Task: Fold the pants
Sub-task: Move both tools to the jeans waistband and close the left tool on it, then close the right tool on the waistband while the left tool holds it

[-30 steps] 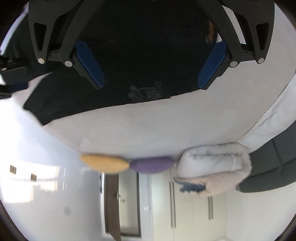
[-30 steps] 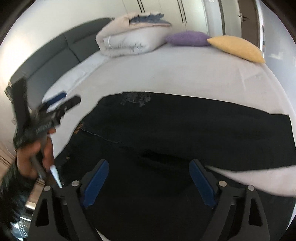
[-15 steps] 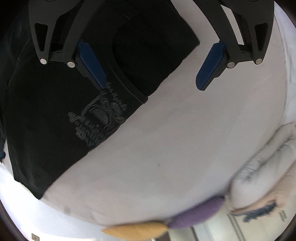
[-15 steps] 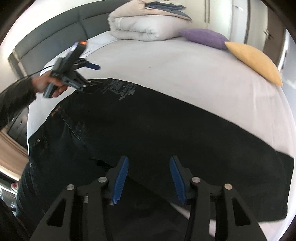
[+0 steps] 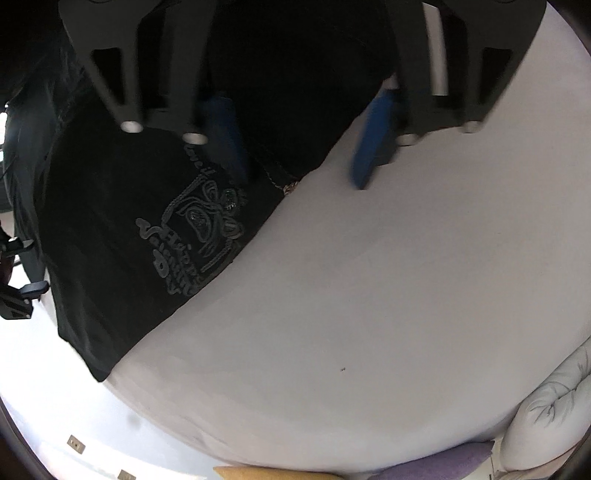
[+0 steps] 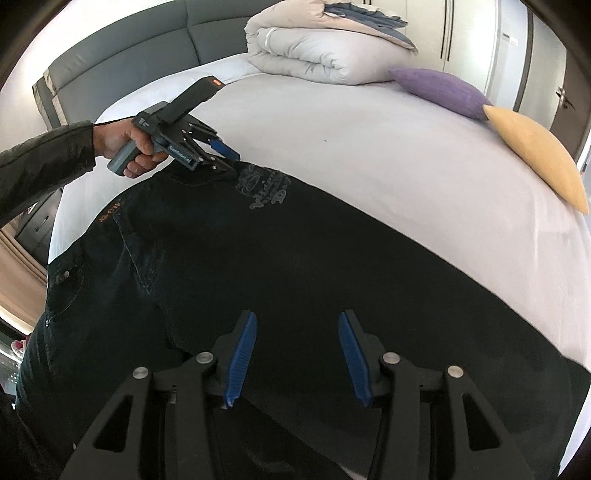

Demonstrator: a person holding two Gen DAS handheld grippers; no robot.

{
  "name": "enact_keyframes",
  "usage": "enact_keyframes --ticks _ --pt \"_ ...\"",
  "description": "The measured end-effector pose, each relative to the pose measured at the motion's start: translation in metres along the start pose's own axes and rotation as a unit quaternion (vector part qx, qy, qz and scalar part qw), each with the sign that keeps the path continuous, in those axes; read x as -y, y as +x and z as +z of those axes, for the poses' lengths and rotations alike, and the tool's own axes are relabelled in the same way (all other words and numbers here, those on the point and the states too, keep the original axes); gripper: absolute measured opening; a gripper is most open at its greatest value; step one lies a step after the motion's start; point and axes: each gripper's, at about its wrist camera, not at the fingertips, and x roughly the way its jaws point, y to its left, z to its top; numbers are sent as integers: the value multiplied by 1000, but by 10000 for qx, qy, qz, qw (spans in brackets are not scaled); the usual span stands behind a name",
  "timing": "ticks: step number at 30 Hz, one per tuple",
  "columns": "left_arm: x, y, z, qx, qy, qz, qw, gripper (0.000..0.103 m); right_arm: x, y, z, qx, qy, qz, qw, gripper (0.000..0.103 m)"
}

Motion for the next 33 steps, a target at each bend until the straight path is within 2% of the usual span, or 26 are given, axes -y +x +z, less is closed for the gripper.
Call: enact_keyframes --ticks 4,6,8,11,16,20,22,24,26,27,28,33 --pt "10 -13 -16 135 91 155 9997 22 -5 8 18 60 -221 3 9997 49" --pt "24 -22 -25 270 231 339 9988 9 -6 13 30 74 -298 -45 9995 49" --pt "36 -30 -33 514 425 700 9953 5 -7 20 42 73 -410 -111 9991 49" --pt "51 -52 -50 938 590 1162 9870 4 -5 31 61 72 -596 -245 9979 49" --pt "59 -85 -78 1469 638 1571 9745 2 0 51 92 -4 -888 -474 9949 49" --pt "78 -92 -91 1713 612 1624 9698 2 -10 66 108 -49 -1393 -639 9882 49" --pt "80 -92 -86 1773 566 1607 9693 2 -12 76 111 -213 -1525 -659 9859 49" --pt "105 -85 -88 1808 516 1632 9685 2 -13 83 112 -346 -1544 -590 9856 48" --pt "110 -86 -93 1842 467 1616 9684 2 -17 85 111 -396 -1559 -480 9858 32" --pt "114 -87 -93 1862 456 1605 9682 2 -18 86 111 -440 -1589 -491 9851 18" --pt "114 -89 -93 1890 445 1589 9680 2 -20 87 111 -469 -1627 -543 9841 11" --pt "127 -96 -108 1969 353 1576 9670 2 -29 81 111 -411 -1568 -664 9845 4"
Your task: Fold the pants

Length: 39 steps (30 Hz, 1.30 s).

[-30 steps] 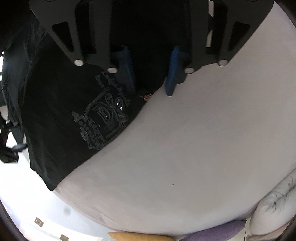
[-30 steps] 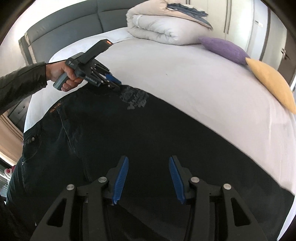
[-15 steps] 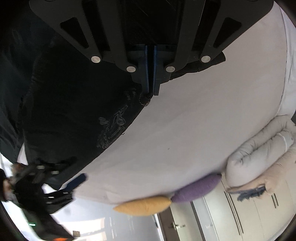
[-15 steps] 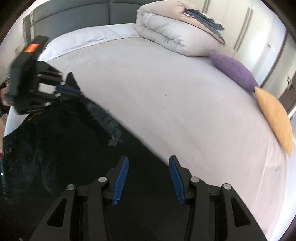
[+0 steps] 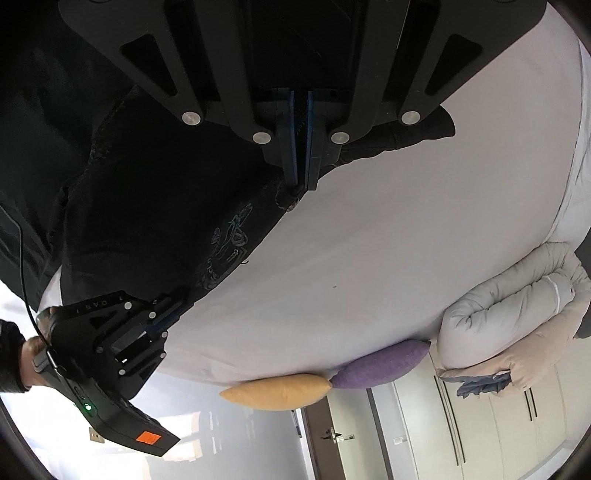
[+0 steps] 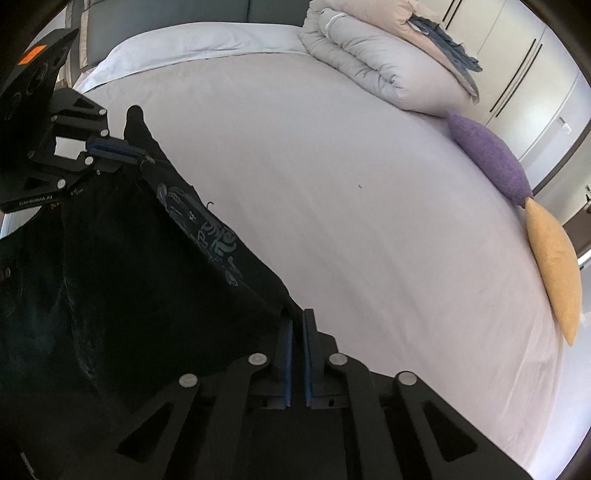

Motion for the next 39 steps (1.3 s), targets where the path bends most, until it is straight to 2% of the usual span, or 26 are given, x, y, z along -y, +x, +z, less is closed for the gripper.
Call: enact_keyframes --ticks 5,9,12,15,19,21,23,25,30,39 --pt "4 -19 -9 87 -91 20 9999 2 -19 -17 2 239 256 -67 9994 3" --pt "7 -43 -18 160 -242 47 9996 2 -50 -33 3 545 378 315 9973 3" --pt "17 -67 -31 172 -299 72 9994 2 -85 -45 -2 646 125 512 9965 3" --pt "33 -90 -49 133 -243 117 9995 2 -117 -57 -16 625 -247 467 9966 3" --pt "61 -116 -79 34 -50 109 9999 2 -163 -78 -50 500 -897 73 9947 3" --pt "78 -128 -99 -100 162 198 9996 2 -188 -87 -73 388 -1381 -350 9890 3" --pt "90 -133 -117 -240 215 164 9993 2 -219 -90 -96 234 -2145 -919 9721 2" --pt "101 -139 -134 -360 165 -10 9992 2 -252 -92 -123 112 -2861 -1382 9481 2" --pt "138 -153 -164 -616 539 17 9966 2 -283 -94 -151 39 -3028 -1522 9408 2" --pt "154 -164 -187 -792 743 105 9940 2 -319 -99 -161 109 -3352 -1762 9255 2"
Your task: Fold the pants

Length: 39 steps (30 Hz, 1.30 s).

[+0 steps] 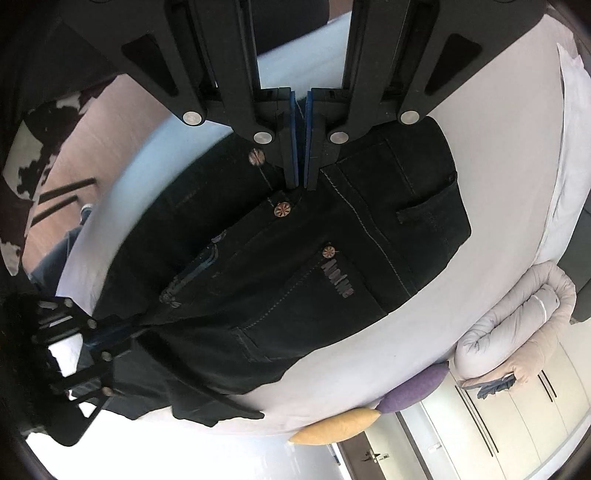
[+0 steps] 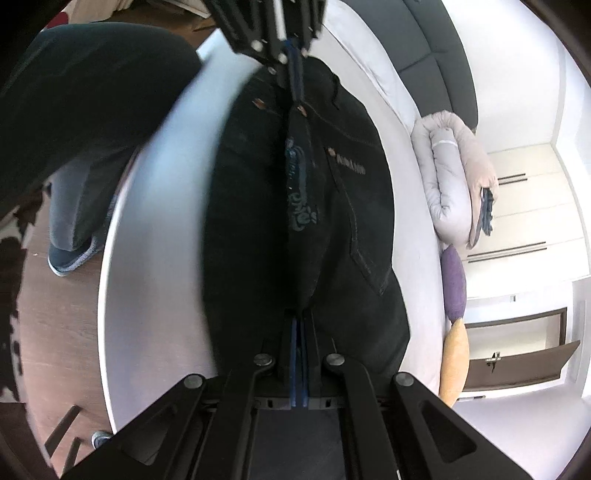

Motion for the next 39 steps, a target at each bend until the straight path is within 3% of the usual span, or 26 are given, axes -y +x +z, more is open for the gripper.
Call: enact_keyframes --ticks 5,11,24,29,31,35,39 --pt "14 -2 -14 -85 122 21 9999 1 -26 -9 4 -36 -183 -74 9998 2" --pt "27 -7 -28 -132 261 14 9996 1 -29 -15 0 -58 -90 -105 9999 2" --pt "20 -2 -43 -189 -101 53 9998 1 -54 -15 5 -312 -194 -203 9991 3" --pt "22 -19 -43 -402 -89 8 9992 2 -56 -7 14 -471 -221 -261 9983 3" --pt "12 -31 -40 -323 -412 -76 9986 2 -56 -6 16 -497 -172 -266 9983 3" --pt "-8 -45 -13 245 -1318 -231 9907 2 -58 -5 19 -533 -162 -344 9979 4" --pt "0 -22 26 405 -1590 -371 9857 2 -59 -5 21 -603 -174 -391 9973 4"
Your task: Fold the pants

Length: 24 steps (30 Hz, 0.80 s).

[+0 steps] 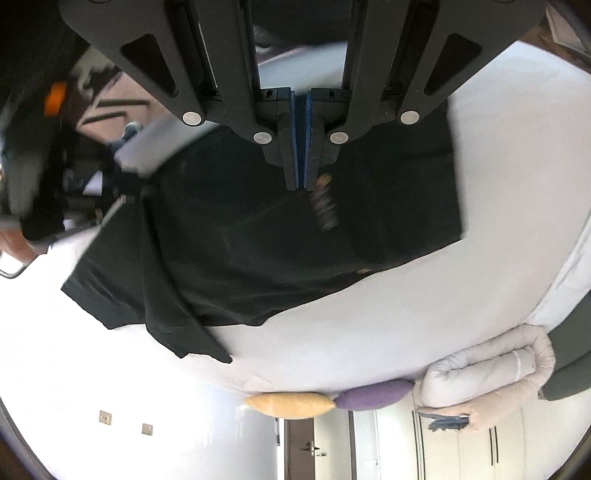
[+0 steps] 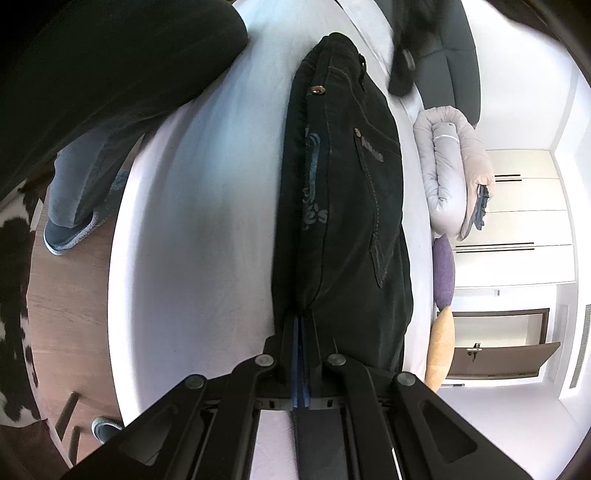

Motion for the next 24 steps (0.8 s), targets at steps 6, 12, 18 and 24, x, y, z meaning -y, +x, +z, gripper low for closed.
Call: enact_keyframes --ticks 6,12,18,24 --pt "36 68 -3 -741 354 15 9966 2 -2 -2 0 -63 44 -31 10000 4" --pt "34 68 -5 -767 217 -11 9968 2 -3 -2 0 -78 71 -57 9999 4" --pt "50 52 10 -474 158 -134 9987 2 -4 -2 2 -111 108 -110 9998 4" --pt "57 92 23 -585 -305 -344 9972 2 -6 -1 1 -90 169 -167 9997 6"
